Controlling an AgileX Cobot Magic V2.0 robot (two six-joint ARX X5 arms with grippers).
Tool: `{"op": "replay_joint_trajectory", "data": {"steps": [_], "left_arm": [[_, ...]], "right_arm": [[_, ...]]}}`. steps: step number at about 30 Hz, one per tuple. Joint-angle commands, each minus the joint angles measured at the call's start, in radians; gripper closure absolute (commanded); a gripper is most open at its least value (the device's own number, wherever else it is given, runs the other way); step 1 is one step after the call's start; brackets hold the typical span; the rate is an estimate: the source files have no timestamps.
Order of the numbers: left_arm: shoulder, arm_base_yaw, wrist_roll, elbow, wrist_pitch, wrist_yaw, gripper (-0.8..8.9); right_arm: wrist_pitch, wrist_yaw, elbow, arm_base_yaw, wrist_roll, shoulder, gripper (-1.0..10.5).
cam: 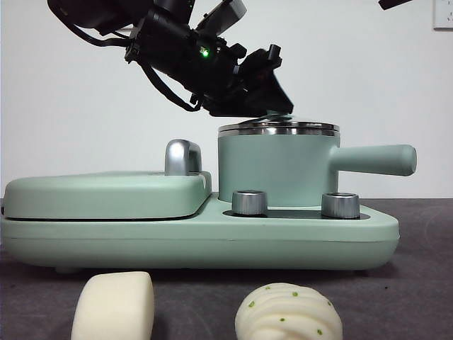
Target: Put the buns in a small steamer
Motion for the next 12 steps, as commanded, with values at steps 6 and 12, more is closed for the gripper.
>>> {"op": "replay_joint_trajectory", "data": {"steps": [6, 12], "left_arm": [[0.021, -0.009, 0.028, 0.025, 0.012, -0.002, 8.07], [0.007, -0.009, 0.028, 0.047, 0.01, -0.002, 8.06]], "right_arm": [[0.003, 0.003, 0.021, 0.005, 0.014, 0.003, 6.9], [0.003, 0.003, 0.021, 0.005, 0.014, 0.003, 6.9]]}}
